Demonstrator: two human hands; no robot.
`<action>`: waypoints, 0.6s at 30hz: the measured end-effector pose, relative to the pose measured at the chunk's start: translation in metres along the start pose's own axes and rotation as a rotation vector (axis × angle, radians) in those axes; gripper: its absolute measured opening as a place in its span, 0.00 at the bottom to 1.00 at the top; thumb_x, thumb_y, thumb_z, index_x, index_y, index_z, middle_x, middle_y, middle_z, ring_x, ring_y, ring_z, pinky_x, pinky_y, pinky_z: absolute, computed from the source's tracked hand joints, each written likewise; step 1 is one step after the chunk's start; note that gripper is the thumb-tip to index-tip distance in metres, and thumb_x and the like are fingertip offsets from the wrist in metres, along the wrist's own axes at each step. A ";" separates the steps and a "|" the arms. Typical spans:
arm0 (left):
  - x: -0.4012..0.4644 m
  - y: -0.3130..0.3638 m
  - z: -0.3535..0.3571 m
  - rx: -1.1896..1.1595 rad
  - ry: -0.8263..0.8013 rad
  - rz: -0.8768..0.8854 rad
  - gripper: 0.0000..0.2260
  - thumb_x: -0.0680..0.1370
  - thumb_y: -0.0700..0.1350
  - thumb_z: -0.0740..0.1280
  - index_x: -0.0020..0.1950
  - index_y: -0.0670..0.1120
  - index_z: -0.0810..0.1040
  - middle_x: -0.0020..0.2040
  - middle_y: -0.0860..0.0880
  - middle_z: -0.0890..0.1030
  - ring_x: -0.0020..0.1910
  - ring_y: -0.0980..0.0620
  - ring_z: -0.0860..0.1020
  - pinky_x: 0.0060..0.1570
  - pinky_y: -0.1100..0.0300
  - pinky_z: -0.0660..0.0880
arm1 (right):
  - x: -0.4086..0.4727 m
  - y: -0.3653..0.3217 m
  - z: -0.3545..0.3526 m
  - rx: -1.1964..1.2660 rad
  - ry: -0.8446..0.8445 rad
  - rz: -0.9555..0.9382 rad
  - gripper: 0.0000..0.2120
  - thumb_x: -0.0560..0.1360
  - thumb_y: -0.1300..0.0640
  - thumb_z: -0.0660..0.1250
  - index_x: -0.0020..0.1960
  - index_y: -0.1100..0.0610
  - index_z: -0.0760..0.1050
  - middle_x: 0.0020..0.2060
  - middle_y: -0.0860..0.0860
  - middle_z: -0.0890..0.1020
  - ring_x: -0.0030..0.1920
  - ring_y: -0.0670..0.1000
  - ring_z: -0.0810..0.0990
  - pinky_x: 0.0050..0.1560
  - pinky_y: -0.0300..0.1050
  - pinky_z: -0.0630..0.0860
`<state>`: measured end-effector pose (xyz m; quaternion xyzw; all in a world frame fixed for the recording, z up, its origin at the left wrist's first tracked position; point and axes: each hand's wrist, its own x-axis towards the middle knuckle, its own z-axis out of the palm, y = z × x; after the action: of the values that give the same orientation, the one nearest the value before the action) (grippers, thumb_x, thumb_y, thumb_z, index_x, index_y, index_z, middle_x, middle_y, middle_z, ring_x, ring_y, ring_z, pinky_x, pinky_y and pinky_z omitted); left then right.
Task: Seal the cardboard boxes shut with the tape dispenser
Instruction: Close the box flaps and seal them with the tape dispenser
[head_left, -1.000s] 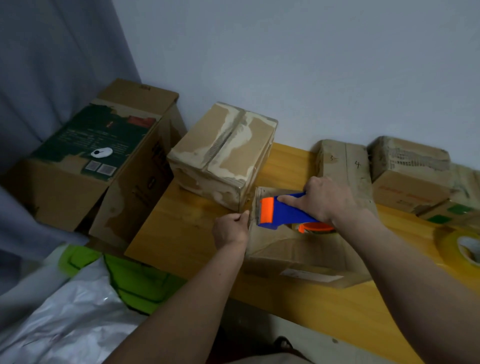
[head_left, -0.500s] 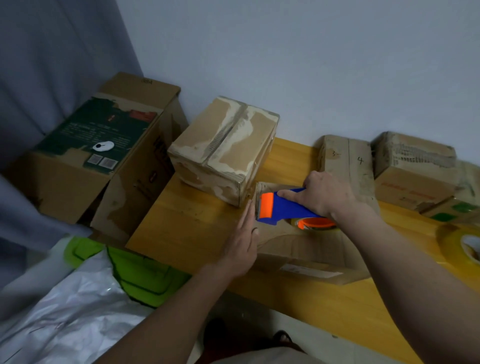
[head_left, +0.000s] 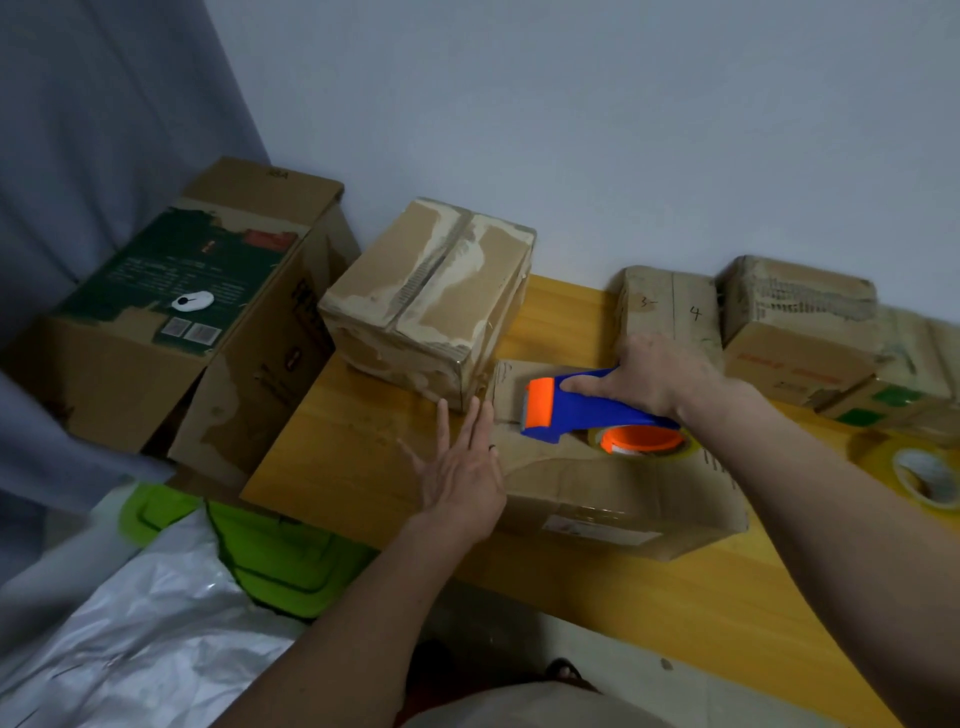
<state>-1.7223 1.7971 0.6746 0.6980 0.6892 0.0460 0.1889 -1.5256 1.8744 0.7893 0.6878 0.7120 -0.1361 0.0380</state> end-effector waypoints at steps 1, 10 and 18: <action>-0.001 0.001 -0.001 -0.010 -0.001 0.000 0.26 0.83 0.51 0.48 0.77 0.59 0.38 0.78 0.58 0.39 0.74 0.49 0.30 0.65 0.33 0.32 | -0.002 0.006 -0.002 -0.001 0.000 0.014 0.34 0.62 0.23 0.62 0.35 0.56 0.72 0.29 0.51 0.77 0.31 0.50 0.76 0.29 0.42 0.66; 0.012 0.025 -0.010 0.168 0.030 0.305 0.34 0.80 0.47 0.56 0.77 0.48 0.36 0.78 0.48 0.35 0.75 0.50 0.32 0.74 0.46 0.36 | -0.005 0.009 0.006 -0.157 -0.006 -0.001 0.31 0.66 0.24 0.60 0.35 0.54 0.69 0.32 0.49 0.74 0.32 0.49 0.72 0.30 0.43 0.63; 0.019 0.023 -0.010 0.333 -0.204 0.359 0.60 0.62 0.82 0.47 0.76 0.42 0.30 0.75 0.44 0.29 0.74 0.48 0.28 0.75 0.46 0.38 | 0.000 0.037 -0.007 0.192 -0.203 0.040 0.30 0.63 0.28 0.68 0.39 0.57 0.77 0.34 0.53 0.82 0.36 0.52 0.81 0.41 0.46 0.77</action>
<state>-1.7027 1.8180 0.6878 0.8316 0.5298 -0.1057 0.1289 -1.4877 1.8771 0.7909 0.6850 0.6743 -0.2717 0.0468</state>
